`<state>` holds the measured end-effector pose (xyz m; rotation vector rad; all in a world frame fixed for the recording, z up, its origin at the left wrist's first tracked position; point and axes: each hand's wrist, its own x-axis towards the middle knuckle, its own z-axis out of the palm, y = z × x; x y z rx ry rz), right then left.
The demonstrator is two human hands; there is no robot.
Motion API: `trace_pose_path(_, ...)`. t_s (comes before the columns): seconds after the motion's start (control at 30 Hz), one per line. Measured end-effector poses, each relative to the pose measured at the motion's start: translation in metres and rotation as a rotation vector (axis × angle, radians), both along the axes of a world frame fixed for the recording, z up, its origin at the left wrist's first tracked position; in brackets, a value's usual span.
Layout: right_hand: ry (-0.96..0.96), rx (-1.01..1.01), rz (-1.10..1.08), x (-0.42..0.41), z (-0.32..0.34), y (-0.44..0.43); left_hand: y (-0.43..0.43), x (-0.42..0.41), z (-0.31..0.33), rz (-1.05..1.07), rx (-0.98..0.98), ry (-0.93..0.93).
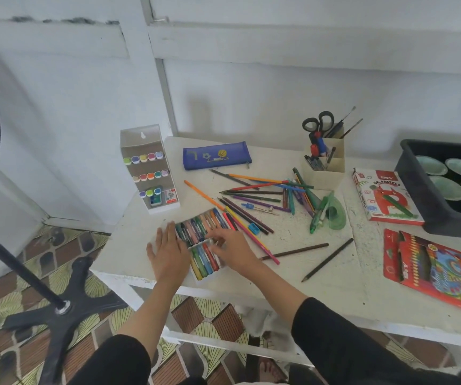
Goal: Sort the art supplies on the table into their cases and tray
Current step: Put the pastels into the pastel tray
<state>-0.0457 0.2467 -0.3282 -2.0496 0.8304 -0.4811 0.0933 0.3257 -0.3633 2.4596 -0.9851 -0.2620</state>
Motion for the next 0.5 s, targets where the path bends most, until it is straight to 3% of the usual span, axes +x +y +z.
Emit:
trace_pose_path(0.17, 0.061, -0.123, -0.063, 0.002, -0.013, 0.005, 0.000, 0.000, 0.000, 0.005, -0.002, -0.003)
trace_pose_path(0.5, 0.112, -0.162, -0.082, 0.001, -0.019, 0.005, 0.001, -0.001, 0.004, -0.008, 0.001, -0.009)
